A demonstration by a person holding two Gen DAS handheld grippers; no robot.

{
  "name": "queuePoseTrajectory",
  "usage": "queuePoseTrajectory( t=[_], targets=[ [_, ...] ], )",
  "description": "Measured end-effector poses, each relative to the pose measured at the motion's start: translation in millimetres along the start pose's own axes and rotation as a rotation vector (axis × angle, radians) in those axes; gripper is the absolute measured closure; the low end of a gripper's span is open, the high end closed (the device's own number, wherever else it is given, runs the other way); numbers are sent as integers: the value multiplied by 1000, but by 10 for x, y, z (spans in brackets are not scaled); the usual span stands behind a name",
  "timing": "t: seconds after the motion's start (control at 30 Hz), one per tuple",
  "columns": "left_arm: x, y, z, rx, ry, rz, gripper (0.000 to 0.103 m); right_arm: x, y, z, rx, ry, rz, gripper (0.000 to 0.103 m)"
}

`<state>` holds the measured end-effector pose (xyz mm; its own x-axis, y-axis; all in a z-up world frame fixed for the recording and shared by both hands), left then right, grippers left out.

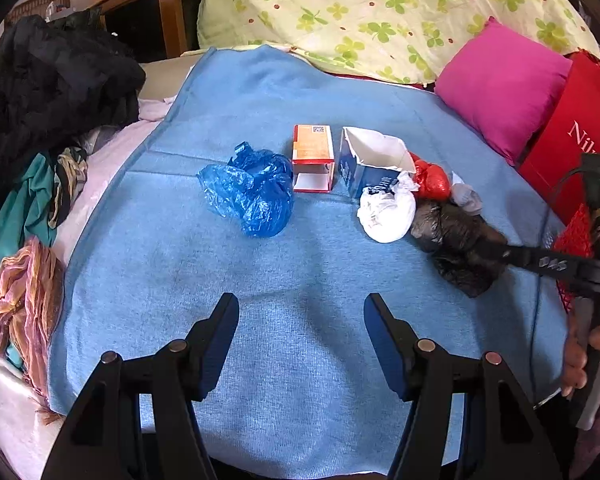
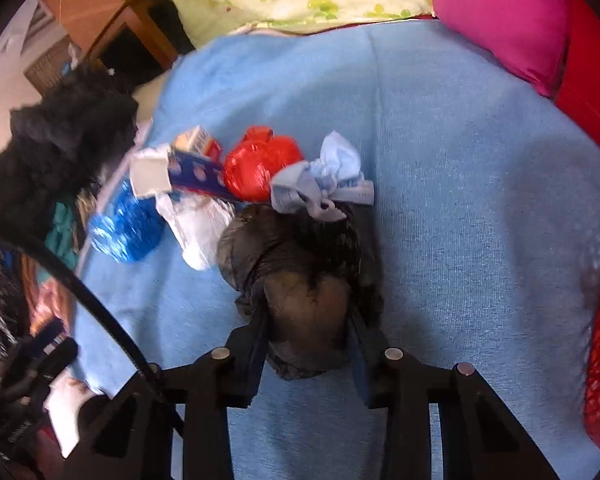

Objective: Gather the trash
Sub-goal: 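Grasp the black plastic bag with the right gripper, then lift the black bag toward the basket with the right gripper while the left grasps white tissue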

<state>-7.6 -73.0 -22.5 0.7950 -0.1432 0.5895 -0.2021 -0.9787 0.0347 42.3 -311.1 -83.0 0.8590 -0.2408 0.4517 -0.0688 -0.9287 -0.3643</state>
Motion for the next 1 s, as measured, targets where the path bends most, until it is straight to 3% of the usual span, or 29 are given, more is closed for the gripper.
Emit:
queuePoseTrajectory(
  t=[0.17, 0.57, 0.87, 0.9, 0.93, 1.0],
  targets=[
    [60, 73, 86, 2, -9, 15, 37, 56, 14, -334, 12, 116, -47, 70],
    [559, 497, 595, -98, -22, 1, 37, 120, 127, -729, 31, 226, -35, 70],
    [678, 753, 1095, -162, -72, -38, 37, 165, 107, -1002, 75, 316, -53, 70],
    [686, 767, 1127, -172, -70, -43, 39, 168, 97, -1033, 80, 331, -56, 70],
    [692, 781, 1160, -184, -68, -49, 55, 175, 90, -1065, 85, 346, -59, 70],
    [683, 813, 1229, -196, -81, -47, 72, 193, 80, -1127, 95, 376, -62, 70]
  ],
)
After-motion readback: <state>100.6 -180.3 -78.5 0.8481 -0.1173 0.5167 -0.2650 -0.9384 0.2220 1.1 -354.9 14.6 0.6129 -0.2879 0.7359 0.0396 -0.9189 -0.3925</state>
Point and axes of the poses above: each gripper's, at about its wrist camera, not at the fingertips, and z roughly the way its jaws point, y to its right, x to its top, the point moved 6 cm from there along z, roughly the way its jaws point
